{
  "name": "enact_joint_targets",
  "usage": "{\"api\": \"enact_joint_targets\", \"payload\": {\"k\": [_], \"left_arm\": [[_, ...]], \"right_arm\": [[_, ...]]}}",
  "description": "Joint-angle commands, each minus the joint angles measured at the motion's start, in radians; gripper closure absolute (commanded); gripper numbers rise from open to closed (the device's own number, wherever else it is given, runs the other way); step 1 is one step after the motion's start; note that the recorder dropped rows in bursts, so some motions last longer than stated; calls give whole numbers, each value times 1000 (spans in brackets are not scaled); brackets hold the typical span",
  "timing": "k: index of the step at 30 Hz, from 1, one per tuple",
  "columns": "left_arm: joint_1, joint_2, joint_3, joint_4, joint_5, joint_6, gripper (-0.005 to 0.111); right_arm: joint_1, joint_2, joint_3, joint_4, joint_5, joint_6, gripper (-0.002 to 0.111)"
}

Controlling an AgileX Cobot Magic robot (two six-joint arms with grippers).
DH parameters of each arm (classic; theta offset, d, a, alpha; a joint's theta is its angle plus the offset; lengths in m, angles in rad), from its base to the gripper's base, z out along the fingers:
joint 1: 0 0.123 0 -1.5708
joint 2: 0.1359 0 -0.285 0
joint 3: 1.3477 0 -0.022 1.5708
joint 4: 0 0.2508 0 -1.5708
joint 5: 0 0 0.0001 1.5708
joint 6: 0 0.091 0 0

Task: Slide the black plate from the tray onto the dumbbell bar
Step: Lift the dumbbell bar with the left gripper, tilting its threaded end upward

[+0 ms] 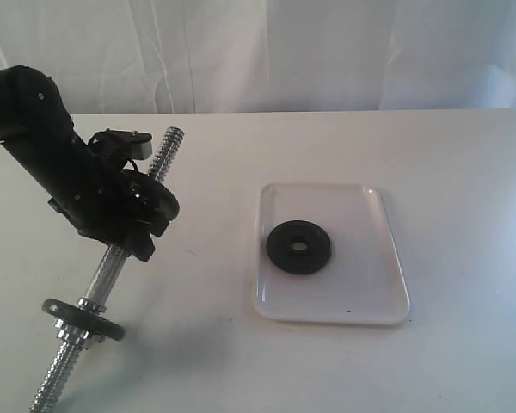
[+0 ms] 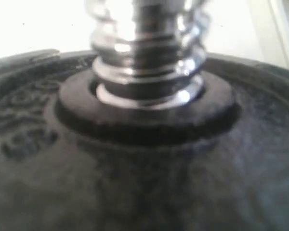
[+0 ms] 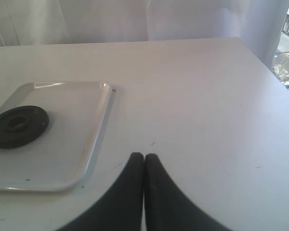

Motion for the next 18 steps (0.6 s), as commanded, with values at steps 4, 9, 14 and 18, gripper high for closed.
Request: {"api": "enact_joint_targets", "payload": {"k": [4,9,14,18], "left_arm": [[1,-82,-18,-104,86,180,107],[1,-91,-18,-136,107,244,107],[1,-91,-18,-139,117,272,107],[1,-91,-18,-177,137,345,107]], "right_arm": [[4,-5,2,0,-6,1,108],[4,-5,2,0,-6,1,108],[4,-5,2,0,-6,1,108],[4,-5,2,0,-6,1,108]]}}
